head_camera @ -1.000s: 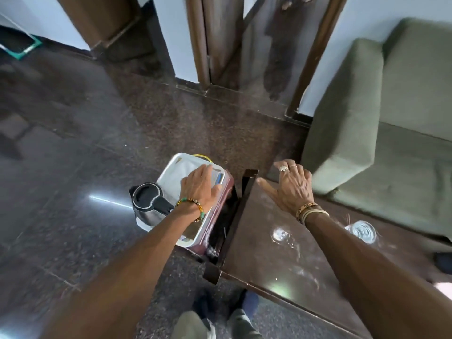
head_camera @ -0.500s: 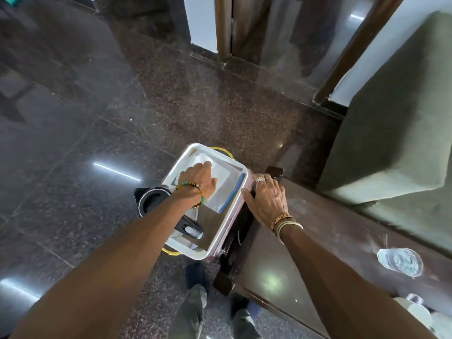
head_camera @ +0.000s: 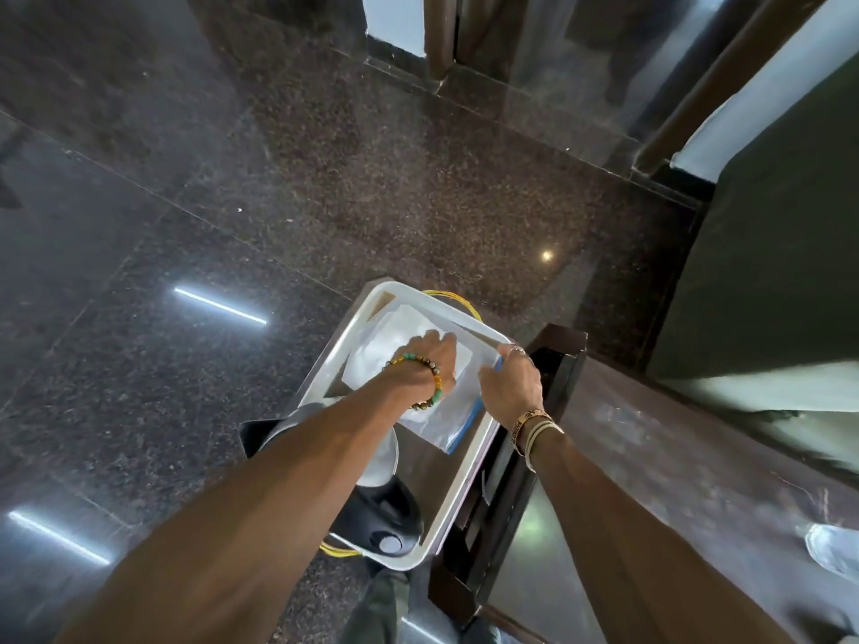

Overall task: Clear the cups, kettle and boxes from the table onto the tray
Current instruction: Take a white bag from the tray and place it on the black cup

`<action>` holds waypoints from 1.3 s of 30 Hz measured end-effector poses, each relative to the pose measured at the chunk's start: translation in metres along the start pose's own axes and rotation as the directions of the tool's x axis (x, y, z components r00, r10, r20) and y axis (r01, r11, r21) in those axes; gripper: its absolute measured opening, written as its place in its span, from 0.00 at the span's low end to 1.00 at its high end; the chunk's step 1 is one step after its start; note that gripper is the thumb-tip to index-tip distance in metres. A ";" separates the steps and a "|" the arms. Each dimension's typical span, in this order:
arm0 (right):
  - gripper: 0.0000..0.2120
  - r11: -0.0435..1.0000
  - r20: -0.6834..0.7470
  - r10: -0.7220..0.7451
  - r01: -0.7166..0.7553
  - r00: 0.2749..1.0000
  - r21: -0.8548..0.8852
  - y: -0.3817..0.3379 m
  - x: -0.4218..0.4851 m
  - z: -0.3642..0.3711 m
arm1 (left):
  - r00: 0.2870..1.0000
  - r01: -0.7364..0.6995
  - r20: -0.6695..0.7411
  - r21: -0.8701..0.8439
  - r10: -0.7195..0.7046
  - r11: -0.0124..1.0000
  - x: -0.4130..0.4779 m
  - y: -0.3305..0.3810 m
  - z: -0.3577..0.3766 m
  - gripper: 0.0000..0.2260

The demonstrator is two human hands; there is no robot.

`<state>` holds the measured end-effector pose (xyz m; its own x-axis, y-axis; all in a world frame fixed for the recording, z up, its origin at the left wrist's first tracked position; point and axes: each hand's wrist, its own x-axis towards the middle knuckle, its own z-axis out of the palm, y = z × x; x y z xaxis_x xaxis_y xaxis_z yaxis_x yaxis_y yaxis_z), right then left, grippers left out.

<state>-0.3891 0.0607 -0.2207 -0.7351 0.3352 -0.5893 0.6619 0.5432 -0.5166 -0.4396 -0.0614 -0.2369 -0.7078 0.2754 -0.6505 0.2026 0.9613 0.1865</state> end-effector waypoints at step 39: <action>0.14 0.911 0.077 -0.180 0.137 0.981 0.390 -0.062 -0.045 -0.084 | 0.998 -0.053 -0.060 -0.695 0.016 0.717 -0.086 -0.027 -0.077 0.10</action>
<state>-0.4099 0.0765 -0.1102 -0.8290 0.1715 -0.5323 0.5592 0.2406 -0.7933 -0.4359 -0.1109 -0.1294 -0.7437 0.2897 -0.6025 -0.2880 0.6744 0.6798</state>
